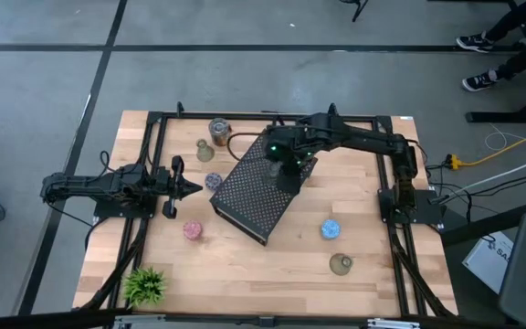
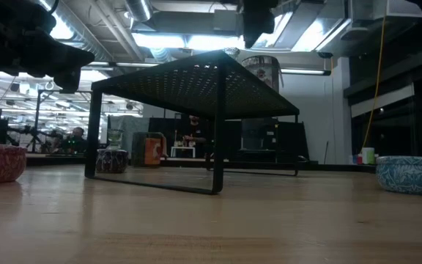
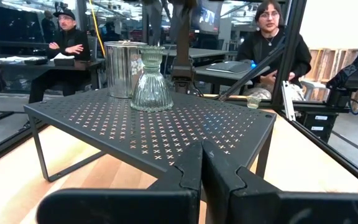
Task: Pick & Place candle stick holders
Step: Put the top right glass candle holder on the shelf
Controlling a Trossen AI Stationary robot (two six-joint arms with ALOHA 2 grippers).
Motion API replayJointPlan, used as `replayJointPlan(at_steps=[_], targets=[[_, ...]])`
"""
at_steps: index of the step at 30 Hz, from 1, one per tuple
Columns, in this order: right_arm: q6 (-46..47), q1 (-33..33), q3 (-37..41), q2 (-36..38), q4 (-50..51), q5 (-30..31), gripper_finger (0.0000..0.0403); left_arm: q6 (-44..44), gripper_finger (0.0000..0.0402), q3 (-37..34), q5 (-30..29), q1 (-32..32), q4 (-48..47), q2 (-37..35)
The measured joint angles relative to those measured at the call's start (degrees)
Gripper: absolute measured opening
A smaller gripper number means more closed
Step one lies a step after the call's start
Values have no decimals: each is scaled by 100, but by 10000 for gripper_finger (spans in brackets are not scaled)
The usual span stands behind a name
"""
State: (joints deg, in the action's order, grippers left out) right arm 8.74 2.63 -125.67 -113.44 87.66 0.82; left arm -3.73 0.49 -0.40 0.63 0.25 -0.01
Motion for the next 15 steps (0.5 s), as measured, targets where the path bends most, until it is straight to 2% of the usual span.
replayJointPlan(at_steps=[6,15], targets=[[-46,-17,187,-3,-4,-1,48,-1,2,1,0,1,2,0],[-63,-15,527,-5,-306,-1,18,-1,2,1,0,0,1,0]])
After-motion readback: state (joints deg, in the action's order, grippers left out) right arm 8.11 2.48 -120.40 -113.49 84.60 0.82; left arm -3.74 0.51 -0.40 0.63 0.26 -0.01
